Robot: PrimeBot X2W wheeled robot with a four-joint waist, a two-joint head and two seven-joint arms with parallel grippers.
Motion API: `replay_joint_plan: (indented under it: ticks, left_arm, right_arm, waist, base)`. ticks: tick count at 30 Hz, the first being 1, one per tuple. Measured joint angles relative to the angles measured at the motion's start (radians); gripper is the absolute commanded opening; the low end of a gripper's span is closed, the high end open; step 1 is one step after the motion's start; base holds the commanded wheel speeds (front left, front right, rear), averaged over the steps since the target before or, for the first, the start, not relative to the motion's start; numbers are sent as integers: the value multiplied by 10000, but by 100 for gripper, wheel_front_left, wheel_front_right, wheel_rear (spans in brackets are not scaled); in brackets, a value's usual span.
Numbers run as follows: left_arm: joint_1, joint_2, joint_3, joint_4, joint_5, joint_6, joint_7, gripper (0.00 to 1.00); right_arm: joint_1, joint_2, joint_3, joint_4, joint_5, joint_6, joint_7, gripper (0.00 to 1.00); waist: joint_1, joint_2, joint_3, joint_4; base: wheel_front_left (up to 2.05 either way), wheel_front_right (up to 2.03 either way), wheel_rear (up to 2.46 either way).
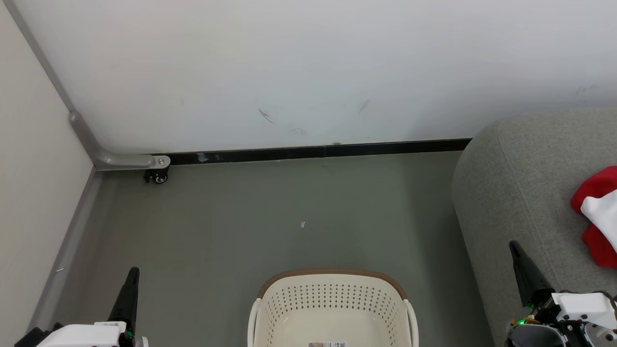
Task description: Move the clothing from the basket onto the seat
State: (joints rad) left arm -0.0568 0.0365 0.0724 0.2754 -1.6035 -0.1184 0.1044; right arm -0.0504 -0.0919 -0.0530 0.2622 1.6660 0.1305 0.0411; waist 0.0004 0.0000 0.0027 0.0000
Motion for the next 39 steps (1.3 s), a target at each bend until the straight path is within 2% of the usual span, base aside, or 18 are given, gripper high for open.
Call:
replay_joint_plan:
  ticks: [39]
  left_arm:
    - [-26,0,12,29,0,-48,2,0]
  right_arm:
    - [-2,10,-33,10,-2,0,44,0]
  waist:
    - [-2,0,-1,0]
  base:
    - [0,0,0]
